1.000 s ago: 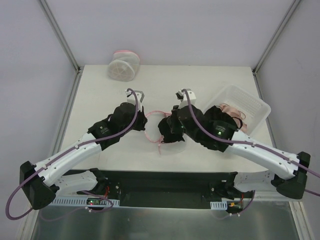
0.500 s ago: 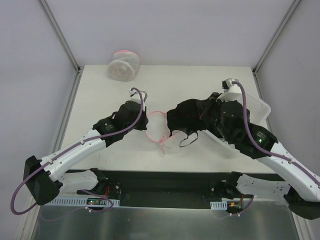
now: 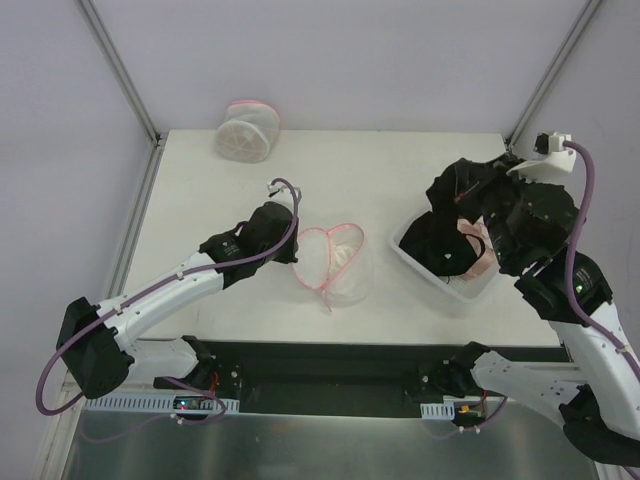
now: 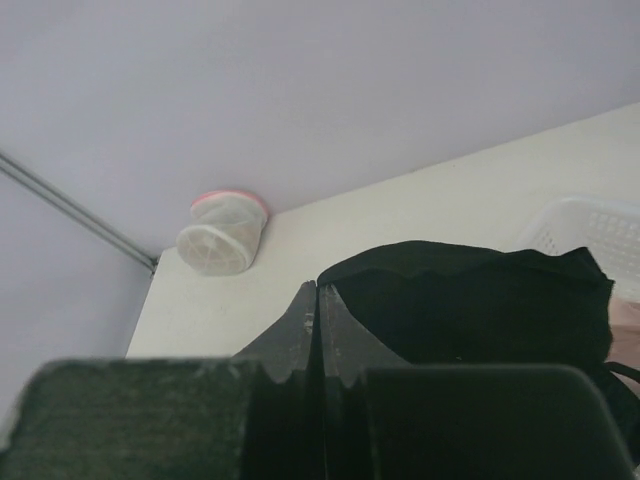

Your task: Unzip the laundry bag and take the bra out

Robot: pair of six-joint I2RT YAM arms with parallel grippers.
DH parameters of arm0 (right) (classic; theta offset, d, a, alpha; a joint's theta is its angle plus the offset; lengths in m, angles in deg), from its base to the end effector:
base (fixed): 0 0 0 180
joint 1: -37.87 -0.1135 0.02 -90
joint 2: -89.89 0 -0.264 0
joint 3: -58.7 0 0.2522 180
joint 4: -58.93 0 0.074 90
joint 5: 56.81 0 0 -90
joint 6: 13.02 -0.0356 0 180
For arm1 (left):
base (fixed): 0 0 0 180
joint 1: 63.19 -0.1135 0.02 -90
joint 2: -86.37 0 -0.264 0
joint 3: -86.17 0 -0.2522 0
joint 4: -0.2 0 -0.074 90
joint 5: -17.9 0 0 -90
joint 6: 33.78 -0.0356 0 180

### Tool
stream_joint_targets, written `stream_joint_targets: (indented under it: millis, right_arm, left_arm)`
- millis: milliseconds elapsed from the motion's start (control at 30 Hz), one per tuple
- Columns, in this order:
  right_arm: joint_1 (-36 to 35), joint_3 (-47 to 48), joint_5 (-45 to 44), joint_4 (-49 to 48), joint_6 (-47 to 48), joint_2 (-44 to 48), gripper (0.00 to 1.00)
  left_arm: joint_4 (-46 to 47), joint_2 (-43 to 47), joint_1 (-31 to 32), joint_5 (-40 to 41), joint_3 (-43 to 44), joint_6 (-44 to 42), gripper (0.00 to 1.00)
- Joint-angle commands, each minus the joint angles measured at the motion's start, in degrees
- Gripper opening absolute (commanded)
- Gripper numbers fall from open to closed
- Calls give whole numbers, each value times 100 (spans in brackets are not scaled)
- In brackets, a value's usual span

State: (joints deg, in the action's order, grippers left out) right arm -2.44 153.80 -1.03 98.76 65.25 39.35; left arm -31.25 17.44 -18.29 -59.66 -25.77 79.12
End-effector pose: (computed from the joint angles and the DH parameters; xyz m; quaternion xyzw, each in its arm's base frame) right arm 0.1159 0.0721 0.5028 0.0500 0.6807 0.1294 0.7193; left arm 0.1961 -0.1846 0.2979 0.1149 0.8648 -0.1887 0.4509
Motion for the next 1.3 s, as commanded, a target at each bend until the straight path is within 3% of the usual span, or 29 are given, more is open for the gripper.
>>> stream_joint_targets:
  millis: [0, 267, 400, 600, 833, 867, 900, 933, 1033, 1267]
  right_arm:
    - [225, 426, -418, -93, 416, -61, 1]
    - [1279, 207, -376, 65, 514, -350, 1]
    - [2472, -48, 579, 136, 110, -614, 1]
    - [3616, -557, 1547, 40, -418, -1324, 1]
    - [3908, -1120, 1919, -119, -603, -2677, 2]
    - [3926, -1138, 1945, -93, -594, -2810, 4]
    - [3917, -1121, 2006, -41, -594, -2951, 17]
    - [3917, -1077, 2024, 30, -594, -3100, 45]
    - [3900, -1094, 1954, 101, -603, -2936, 85]
    - [3453, -813, 1603, 328, -216, -1706, 89]
  left_arm:
    - [-32, 28, -34, -41, 115, -30, 0]
    - [-33, 134, -34, -23, 124, -57, 0]
    - [-32, 169, -34, -23, 133, -48, 0]
    - [-32, 309, -34, -14, 98, -48, 0]
    - [-24, 327, -34, -93, 63, -4, 0]
    - [-32, 336, -34, -111, 63, 4, 0]
    - [-32, 319, -34, -137, 54, 31, 0]
    - [-32, 301, -34, -155, 54, 39, 0]
    - [-24, 275, -34, -199, 63, 66, 0]
    - [-50, 345, -34, -216, 133, 101, 0]
